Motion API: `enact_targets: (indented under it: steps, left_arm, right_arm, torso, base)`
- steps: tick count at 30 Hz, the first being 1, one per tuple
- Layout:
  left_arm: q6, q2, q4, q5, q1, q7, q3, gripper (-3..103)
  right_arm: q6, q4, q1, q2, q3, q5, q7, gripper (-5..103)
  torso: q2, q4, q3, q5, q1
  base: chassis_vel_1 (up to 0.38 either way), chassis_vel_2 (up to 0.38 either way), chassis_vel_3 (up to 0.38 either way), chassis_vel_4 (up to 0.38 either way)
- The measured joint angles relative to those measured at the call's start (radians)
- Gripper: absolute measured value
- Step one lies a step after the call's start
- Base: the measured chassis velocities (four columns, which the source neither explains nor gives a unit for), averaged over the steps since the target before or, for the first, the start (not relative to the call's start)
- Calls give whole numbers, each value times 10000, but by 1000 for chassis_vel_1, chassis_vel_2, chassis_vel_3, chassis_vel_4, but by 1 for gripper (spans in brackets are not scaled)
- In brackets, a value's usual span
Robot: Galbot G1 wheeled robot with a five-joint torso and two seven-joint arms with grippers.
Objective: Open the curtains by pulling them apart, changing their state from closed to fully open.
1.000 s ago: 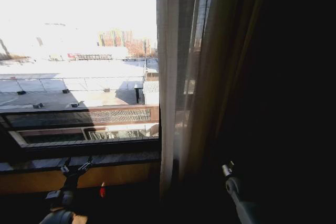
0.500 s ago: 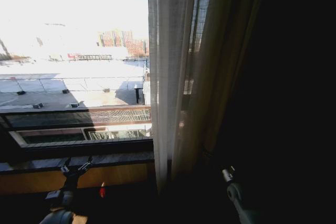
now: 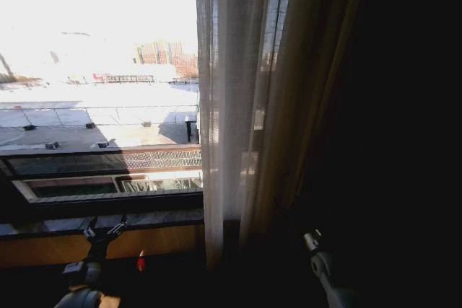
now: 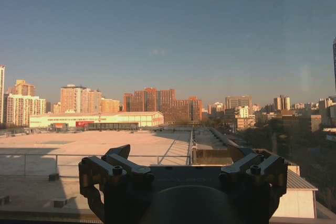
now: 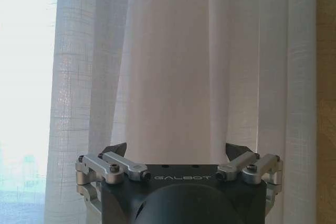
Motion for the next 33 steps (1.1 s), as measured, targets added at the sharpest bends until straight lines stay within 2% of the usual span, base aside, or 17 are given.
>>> enact_targets:
  steps: [8,14,23,33]
  left_arm:
    - [0,0,0,0,-1,1,0,100]
    - [0,-1,0,0,0,2,0,100]
    - [0,-1,0,0,0,2,0,100]
    - [0,1,0,0,0,-4,-7,100]
  right_arm:
    - [-5,75,-8,-39,-5,-6,-54,100]
    - [-12,78,-3,-46,-20,-11,-93,100]
    - [-6,54,-5,-81,10,-9,-200,100]
    - [317,-95,154,-23,-62,155,-234,100]
  torso:
    - [0,-1,0,0,0]
    - [0,0,0,-1,0]
    - [0,1,0,-1,0]
    - [0,3,0,2,2]
  base:
    - [96,91,-84,-98]
    - [220,244,-205,-222]
    - [314,309,-319,-299]
    - [324,325,-330,-312]
